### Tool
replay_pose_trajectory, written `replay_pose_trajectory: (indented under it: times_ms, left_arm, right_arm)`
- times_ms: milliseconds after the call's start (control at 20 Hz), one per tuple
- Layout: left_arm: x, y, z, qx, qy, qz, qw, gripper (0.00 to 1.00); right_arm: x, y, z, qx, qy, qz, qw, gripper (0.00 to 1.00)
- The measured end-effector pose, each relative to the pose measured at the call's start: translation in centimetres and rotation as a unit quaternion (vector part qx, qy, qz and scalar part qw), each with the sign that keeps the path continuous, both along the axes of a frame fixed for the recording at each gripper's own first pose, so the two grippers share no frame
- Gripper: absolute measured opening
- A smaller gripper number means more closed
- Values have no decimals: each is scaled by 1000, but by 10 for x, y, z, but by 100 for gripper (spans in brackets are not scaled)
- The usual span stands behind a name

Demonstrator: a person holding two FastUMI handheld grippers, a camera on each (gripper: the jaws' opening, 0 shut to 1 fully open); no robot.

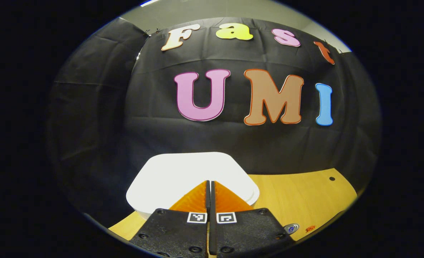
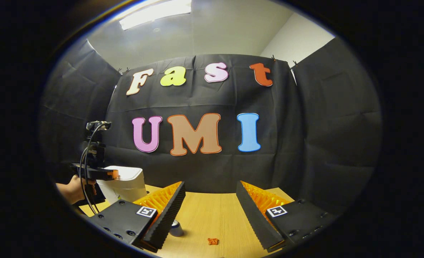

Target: Press the lid of the desktop garbage bin to open it, pick up the crumpled paper on the desktop and throw it into the bin, then pick up the pop can on the desktop and drop it into the bin, and finally close the garbage bin lid.

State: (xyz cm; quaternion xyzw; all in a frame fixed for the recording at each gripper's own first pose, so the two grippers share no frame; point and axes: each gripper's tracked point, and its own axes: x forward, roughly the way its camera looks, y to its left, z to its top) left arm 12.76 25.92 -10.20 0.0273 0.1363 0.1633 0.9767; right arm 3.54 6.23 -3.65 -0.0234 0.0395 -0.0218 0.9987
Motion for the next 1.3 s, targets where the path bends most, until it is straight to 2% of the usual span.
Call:
replay_pose_trajectory:
  times_ms: [250, 300, 400, 450, 500, 750, 950, 1000, 1050, 1100, 1250, 1300]
  left_arm:
    - [0, 0, -5, 26, 8, 17, 999, 0]
    - [-2, 2, -11, 17, 20, 15, 1000, 0]
    - [-4, 4, -5, -42, -2, 15, 999, 0]
    - [-2, 2, -6, -64, 11, 15, 998, 0]
    - [-3, 2, -7, -65, 15, 14, 998, 0]
    - [-1, 2, 22, -16, -28, 6, 999, 0]
    - [-12, -11, 70, 31, -90, -11, 995, 1]
    - [-15, -19, 80, 35, -100, -20, 994, 7]
    - [-21, -26, 85, 39, -107, -27, 993, 22]
    - [-29, -32, 90, 44, -114, -32, 992, 31]
    - [-51, -53, 101, 55, -126, -41, 990, 75]
    - [-59, -59, 102, 56, -127, -43, 989, 82]
  right_arm:
    - [1, 1, -1, -3, 2, 5, 1000, 95]
    - [0, 2, 0, -1, 0, 8, 1000, 95]
    - [1, 4, 5, 3, -10, 15, 1000, 96]
    - [1, 3, 11, 6, -19, 15, 1000, 96]
    - [1, 2, 15, 9, -28, 18, 999, 96]
    - [9, 4, 24, 10, -46, 40, 998, 95]
    - [14, 4, 15, 8, -33, 52, 998, 96]
    - [14, 3, 12, 7, -31, 54, 998, 96]
    - [16, 2, 11, 7, -29, 56, 998, 96]
    - [17, 1, 9, 7, -27, 57, 998, 95]
    - [21, 0, 3, 10, -21, 63, 998, 95]
    - [22, 0, -1, 12, -18, 66, 998, 95]
